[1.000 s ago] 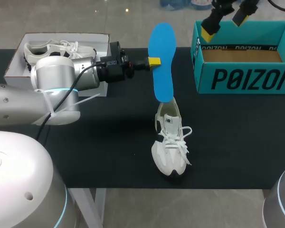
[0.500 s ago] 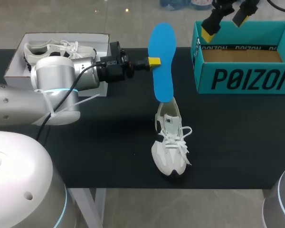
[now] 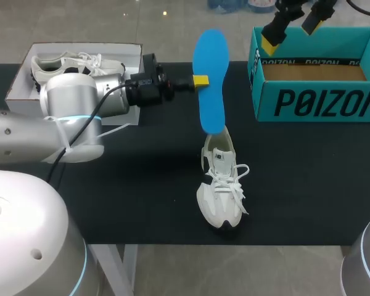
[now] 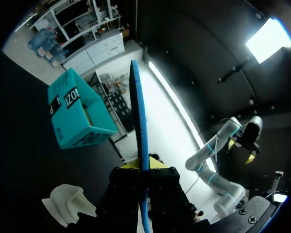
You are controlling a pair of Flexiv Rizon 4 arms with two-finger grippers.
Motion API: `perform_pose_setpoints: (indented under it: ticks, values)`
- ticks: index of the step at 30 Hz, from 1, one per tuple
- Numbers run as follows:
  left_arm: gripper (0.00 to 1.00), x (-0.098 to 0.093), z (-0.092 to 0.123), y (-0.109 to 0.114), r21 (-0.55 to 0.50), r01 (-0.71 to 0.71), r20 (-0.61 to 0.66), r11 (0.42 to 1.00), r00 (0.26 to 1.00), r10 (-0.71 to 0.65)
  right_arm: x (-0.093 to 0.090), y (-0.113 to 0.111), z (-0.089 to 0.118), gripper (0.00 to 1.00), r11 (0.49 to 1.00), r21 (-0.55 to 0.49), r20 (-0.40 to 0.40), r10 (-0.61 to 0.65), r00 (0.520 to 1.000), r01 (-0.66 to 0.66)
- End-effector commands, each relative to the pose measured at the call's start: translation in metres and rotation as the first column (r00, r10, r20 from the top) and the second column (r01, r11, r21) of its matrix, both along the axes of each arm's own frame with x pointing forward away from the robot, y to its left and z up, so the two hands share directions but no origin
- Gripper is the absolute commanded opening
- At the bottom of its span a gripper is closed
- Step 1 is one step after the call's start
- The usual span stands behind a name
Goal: Take the shoe out of the shoebox, open the shoe tongue, remove and reinsert the insole, then place the shoe into the shoebox
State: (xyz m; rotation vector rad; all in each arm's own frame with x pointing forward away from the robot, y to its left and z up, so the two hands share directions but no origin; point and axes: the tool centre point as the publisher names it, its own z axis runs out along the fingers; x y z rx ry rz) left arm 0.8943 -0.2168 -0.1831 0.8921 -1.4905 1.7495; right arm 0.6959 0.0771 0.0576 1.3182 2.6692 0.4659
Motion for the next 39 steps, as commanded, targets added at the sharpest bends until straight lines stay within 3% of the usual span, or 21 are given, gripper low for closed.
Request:
perform_pose_setpoints:
  ticks: [1,9,19,39]
  values:
    - [0.0,-0.003,-0.002,0.008,-0.028,0.002,0.188,1.0,0.982,0.004,0.001,0.001,0.001,1.0,1.0,-0.002,-0.004,-0.001,1.0,0.001]
    - [0.0,-0.015,0.012,0.011,0.003,0.014,0.453,1.0,0.892,-0.014,0.001,0.001,0.001,1.0,1.0,-0.002,-0.004,-0.001,1.0,0.001]
    - [0.0,-0.027,0.012,0.0,0.063,0.018,0.611,0.998,0.79,-0.052,0.001,0.001,0.001,1.0,1.0,-0.002,-0.004,-0.001,1.0,0.001]
    - [0.0,-0.029,0.015,0.0,0.058,-0.004,0.629,0.998,0.776,-0.034,0.001,0.001,0.001,1.0,1.0,-0.002,-0.004,-0.001,1.0,0.001]
